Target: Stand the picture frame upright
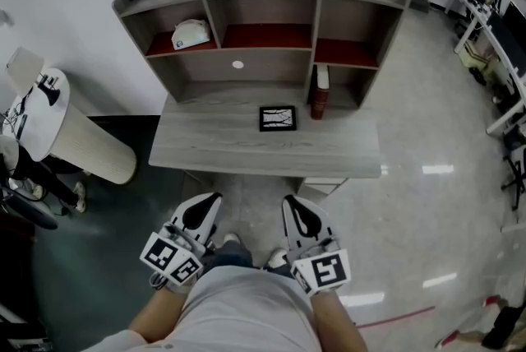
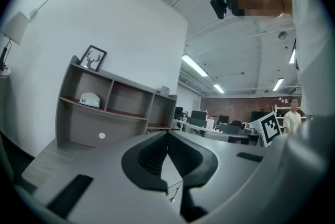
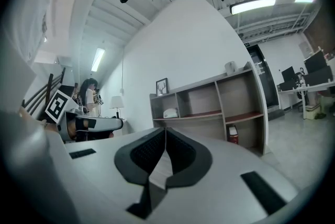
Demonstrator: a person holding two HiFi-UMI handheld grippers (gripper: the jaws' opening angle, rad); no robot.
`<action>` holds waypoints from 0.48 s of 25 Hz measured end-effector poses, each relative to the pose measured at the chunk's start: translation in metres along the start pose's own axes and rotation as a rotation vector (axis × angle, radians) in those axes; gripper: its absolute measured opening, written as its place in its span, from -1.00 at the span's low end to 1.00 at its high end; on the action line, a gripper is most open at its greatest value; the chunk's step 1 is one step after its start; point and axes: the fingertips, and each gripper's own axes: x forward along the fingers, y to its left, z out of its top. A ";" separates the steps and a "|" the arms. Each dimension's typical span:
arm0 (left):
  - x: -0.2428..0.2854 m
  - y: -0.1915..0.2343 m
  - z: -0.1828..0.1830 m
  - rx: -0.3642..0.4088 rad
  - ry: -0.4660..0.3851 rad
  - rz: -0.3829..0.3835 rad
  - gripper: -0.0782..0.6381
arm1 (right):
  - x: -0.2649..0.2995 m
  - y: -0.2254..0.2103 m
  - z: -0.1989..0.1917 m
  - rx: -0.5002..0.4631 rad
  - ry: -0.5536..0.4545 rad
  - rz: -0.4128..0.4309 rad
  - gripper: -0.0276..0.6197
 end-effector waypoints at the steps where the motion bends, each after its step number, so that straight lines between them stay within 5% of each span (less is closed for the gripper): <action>1: 0.003 0.001 -0.003 -0.003 0.006 0.006 -0.74 | 0.000 -0.003 -0.002 0.002 0.005 0.000 -0.86; 12: 0.034 0.041 -0.014 -0.039 0.037 0.005 -0.74 | 0.033 -0.028 -0.028 -0.005 0.097 -0.012 -0.86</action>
